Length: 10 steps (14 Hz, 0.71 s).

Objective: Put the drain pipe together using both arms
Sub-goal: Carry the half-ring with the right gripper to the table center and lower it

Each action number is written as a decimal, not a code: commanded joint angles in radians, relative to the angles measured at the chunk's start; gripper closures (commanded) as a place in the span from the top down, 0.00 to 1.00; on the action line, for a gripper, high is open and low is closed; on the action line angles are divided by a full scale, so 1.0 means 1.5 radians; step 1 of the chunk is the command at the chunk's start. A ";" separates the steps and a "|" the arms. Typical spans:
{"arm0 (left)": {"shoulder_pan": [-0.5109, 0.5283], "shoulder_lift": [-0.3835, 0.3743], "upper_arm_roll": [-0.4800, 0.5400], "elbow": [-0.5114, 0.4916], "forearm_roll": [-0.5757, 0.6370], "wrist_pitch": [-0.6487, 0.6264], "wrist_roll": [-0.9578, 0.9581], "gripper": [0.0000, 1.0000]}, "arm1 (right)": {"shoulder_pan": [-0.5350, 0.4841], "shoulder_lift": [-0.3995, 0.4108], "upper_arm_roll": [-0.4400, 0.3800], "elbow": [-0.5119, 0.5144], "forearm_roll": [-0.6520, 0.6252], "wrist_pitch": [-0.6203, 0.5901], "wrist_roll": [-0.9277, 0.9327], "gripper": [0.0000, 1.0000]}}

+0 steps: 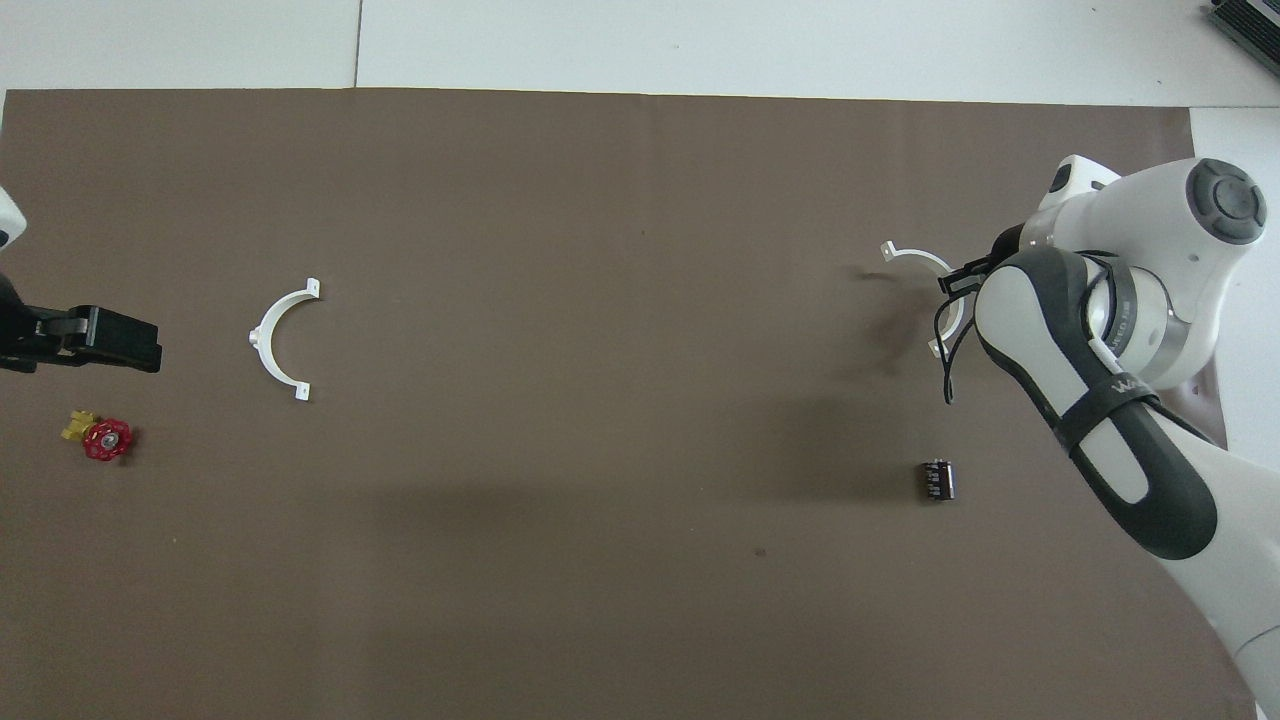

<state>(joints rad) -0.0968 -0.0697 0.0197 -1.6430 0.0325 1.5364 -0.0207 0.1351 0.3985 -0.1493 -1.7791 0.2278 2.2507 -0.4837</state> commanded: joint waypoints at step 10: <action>0.002 -0.015 0.000 -0.012 -0.006 -0.001 -0.006 1.00 | 0.314 0.034 0.000 0.042 -0.055 0.029 0.623 0.00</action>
<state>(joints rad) -0.0968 -0.0697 0.0197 -1.6430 0.0325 1.5364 -0.0207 0.5617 0.4142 -0.1439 -1.7262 0.1746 2.2563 0.3766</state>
